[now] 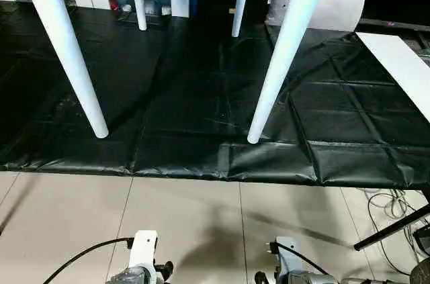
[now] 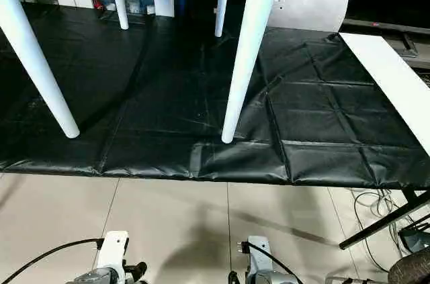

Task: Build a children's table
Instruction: Flip table

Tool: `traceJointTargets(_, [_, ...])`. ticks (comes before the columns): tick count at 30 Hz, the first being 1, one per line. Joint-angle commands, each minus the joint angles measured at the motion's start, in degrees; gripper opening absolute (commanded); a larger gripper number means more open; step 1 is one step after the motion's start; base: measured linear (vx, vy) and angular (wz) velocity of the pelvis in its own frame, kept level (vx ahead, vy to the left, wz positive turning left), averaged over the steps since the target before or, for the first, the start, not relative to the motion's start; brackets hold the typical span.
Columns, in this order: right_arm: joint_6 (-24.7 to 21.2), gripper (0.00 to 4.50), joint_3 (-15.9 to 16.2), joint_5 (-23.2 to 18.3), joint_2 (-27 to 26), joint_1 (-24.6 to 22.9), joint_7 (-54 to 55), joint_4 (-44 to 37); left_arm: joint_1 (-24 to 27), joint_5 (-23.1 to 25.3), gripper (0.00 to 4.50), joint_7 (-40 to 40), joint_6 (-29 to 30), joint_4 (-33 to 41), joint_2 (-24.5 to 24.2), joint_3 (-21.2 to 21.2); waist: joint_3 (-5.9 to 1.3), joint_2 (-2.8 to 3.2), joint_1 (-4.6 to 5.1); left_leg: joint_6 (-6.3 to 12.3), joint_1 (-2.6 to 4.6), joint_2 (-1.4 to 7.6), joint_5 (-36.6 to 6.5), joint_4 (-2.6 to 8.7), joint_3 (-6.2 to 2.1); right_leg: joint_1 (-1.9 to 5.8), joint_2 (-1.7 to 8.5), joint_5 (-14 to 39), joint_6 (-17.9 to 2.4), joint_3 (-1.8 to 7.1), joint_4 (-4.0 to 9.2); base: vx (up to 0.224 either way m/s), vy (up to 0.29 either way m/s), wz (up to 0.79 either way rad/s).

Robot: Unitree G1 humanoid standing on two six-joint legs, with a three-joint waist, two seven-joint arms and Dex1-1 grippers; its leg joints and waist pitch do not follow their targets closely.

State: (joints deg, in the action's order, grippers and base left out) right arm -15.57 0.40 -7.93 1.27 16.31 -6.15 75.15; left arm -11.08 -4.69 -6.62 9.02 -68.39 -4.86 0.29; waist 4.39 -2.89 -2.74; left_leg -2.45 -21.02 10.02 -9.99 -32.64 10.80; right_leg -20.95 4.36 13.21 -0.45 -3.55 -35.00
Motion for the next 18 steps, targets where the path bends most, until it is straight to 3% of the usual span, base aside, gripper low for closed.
traceJointTargets(1, [-0.1,4.50,-0.3,-0.2,0.5,-0.1,0.1,0.3,1.4,0.4,4.42,0.3,0.9,-1.8,0.7,0.2,-2.45,0.47,-0.22,-0.42,0.91,4.60,-18.2,4.50,-1.99,0.71,5.81,13.3,-11.6,3.66,5.45,0.000,0.000,0.00])
traceJointTargets(18, [-0.1,4.50,-0.3,-0.2,0.5,-0.1,0.1,0.3,1.4,0.4,4.42,0.3,0.9,-1.8,0.7,0.2,-2.33,0.49,-0.15,-0.71,0.91,4.65,-19.1,4.67,-2.05,0.52,5.81,14.7,-11.1,3.70,5.63,0.000,0.000,0.00])
